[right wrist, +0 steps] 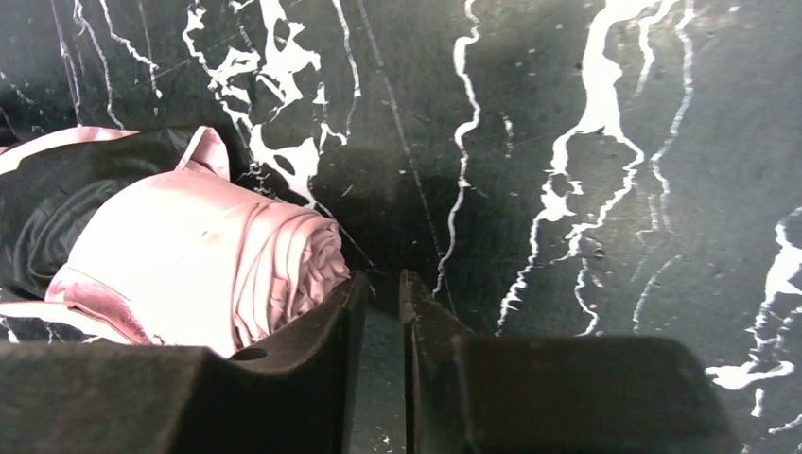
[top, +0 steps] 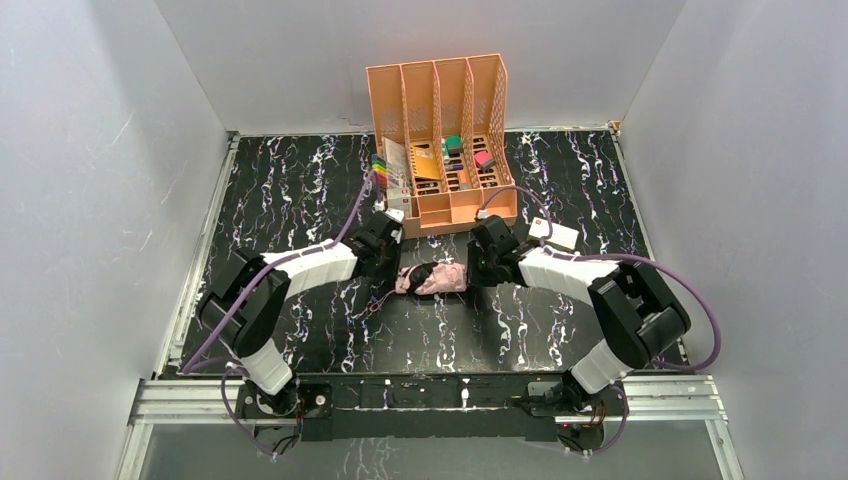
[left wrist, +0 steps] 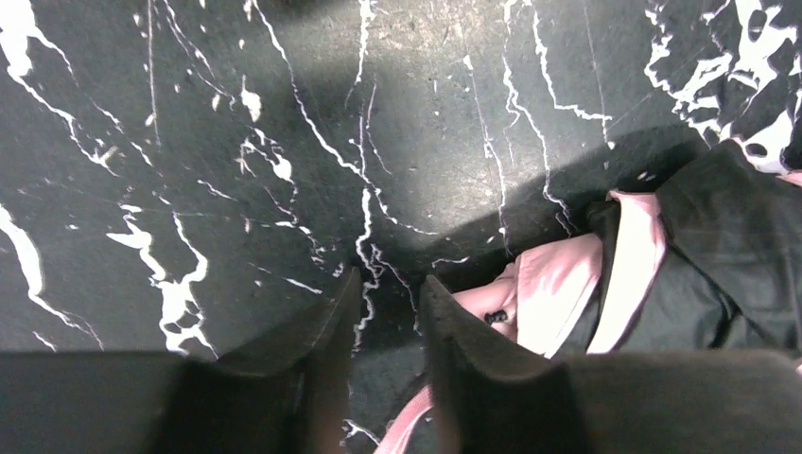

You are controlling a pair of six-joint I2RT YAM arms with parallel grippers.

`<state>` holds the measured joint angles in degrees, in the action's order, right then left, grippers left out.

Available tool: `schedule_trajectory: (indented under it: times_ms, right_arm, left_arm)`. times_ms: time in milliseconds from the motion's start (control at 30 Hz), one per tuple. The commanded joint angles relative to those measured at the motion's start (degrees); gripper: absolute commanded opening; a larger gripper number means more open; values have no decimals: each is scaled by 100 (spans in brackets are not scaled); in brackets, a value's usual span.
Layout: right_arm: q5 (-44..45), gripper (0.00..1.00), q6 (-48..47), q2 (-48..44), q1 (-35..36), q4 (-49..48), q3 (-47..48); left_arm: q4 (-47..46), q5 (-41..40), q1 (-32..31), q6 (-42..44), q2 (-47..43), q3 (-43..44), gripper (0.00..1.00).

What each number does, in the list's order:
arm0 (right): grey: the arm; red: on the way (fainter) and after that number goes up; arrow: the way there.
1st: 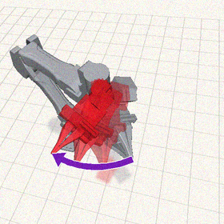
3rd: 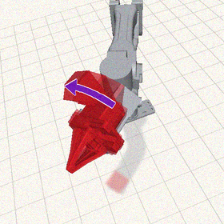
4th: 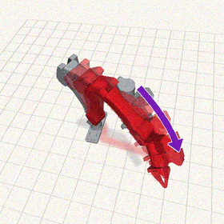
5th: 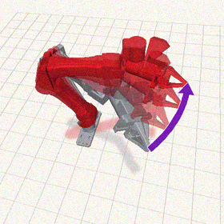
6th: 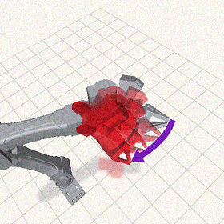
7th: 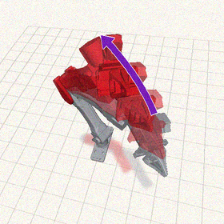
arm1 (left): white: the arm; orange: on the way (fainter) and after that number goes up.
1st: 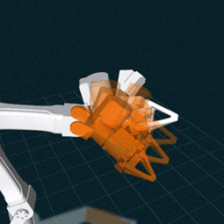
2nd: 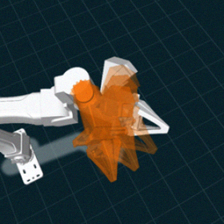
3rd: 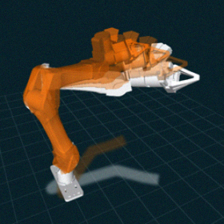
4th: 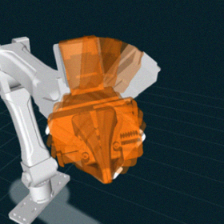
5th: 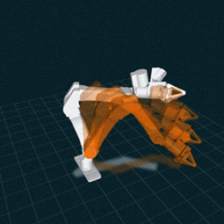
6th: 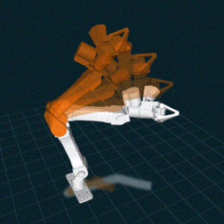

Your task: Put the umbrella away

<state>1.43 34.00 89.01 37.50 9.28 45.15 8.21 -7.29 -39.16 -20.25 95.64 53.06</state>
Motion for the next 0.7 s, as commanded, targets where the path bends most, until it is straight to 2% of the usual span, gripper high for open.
schedule_trajectory:
  times_ms: [0, 67, 100, 233, 433, 567, 667]
  right_arm:
    - [408, 35, -393, -305, -23, -90, 243]
    - [622, 40, -561, -618, -121, 158, 205]
    - [653, 42, -666, -792, -167, 321, 219]
    - [855, 49, -1070, -1634, -214, 910, 318]
    - [1022, 67, -1506, -2723, -212, 1488, 482]
    - [1110, 72, -1819, -3373, -212, 1631, 556]
    - [1045, 74, -2226, -4031, -211, 1329, 298]
  left_arm:
    - [-158, 534, 175, -147, -486, 24, 43]
    - [-29, 493, 333, -242, -735, -75, 61]
    - [91, 520, 400, -277, -852, -96, 66]
    - [554, 403, 546, -334, -1369, -161, 79]
    - [1083, -91, 576, -482, -2284, -361, 91]
    - [1455, -540, 586, -683, -2938, -438, 98]
    - [1387, -742, 585, -785, -3669, -630, 98]
